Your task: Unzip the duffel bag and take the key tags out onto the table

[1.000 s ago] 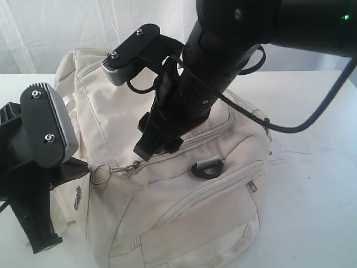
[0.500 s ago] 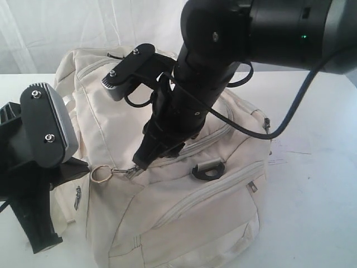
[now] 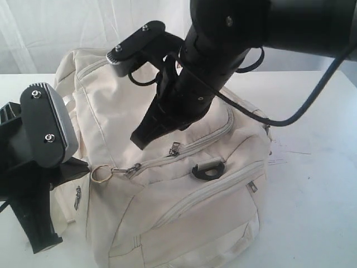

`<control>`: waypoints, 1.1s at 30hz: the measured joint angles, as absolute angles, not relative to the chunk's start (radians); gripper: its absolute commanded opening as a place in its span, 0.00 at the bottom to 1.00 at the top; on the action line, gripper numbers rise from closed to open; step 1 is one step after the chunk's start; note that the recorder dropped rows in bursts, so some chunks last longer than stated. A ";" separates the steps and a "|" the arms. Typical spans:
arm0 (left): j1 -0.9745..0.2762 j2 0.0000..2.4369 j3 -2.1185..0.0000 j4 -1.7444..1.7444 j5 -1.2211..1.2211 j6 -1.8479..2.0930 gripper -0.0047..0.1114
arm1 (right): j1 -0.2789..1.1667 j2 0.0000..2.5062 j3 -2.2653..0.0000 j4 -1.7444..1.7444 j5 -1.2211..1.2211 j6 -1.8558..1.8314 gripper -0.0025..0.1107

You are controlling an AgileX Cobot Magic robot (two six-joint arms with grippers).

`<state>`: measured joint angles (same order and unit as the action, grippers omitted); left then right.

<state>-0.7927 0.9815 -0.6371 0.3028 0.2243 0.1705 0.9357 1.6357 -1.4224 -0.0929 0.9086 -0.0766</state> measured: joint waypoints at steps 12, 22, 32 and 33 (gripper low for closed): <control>-0.793 0.981 -0.637 0.303 0.222 0.170 0.04 | 0.936 1.622 -1.426 -0.076 0.946 0.494 0.43; -0.793 0.977 -0.637 0.303 0.222 0.170 0.04 | 0.936 1.662 -1.426 -0.061 0.991 0.665 0.43; -0.793 0.922 -0.633 0.303 0.252 0.170 0.04 | 0.936 1.691 -1.426 -0.043 0.995 0.703 0.42; -0.793 0.922 -0.633 0.303 0.254 0.170 0.04 | 0.936 1.693 -1.426 -0.043 0.995 0.706 0.40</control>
